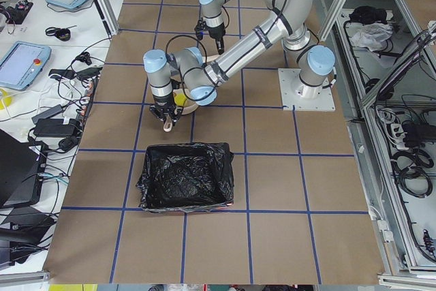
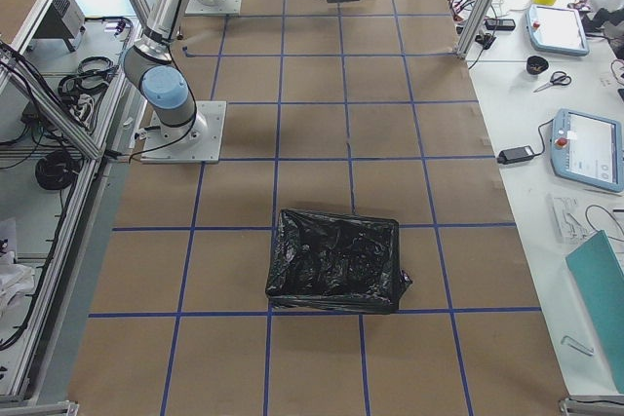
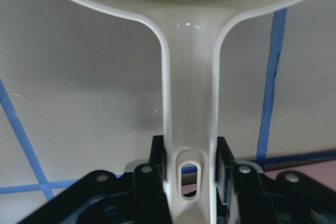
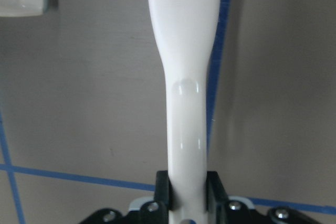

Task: Sweep and dump trash in nearest bin
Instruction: 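Lift the loaded dustpan over the black bin with the left gripper while right holds brush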

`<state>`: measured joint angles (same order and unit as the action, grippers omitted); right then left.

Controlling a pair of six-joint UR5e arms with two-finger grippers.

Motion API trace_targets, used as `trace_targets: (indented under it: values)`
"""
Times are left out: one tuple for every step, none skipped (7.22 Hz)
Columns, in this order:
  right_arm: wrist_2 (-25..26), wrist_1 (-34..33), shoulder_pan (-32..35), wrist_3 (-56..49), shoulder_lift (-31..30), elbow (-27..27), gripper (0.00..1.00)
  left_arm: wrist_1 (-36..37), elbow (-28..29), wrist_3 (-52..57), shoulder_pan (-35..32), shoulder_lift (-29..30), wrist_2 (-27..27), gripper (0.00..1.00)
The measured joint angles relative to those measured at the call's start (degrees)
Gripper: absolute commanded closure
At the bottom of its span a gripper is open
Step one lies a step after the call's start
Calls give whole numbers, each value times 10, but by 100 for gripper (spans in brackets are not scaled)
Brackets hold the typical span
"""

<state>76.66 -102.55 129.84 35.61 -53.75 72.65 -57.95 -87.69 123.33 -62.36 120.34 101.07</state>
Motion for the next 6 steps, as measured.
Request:
trace_targets:
  values:
    - [8,-9,-22,-17,-54,78,100,-19,4,-2,5,-12,-23,100]
    - [21,-24,-44,-28,-109,154,100,-43,9,-5,18,-26,-52,100]
    - [38,-33,-64,-39,-154,218,100,-71,14,-9,41,-40,-82,100]
    - [51,-39,-80,-54,-188,265,100,-97,23,-11,68,-54,-99,100]
    - [60,-41,-91,-67,-211,297,100,-126,38,-13,98,-67,-105,100]
    - [63,-42,-95,-73,-223,320,100,-154,59,-14,130,-76,-107,100]
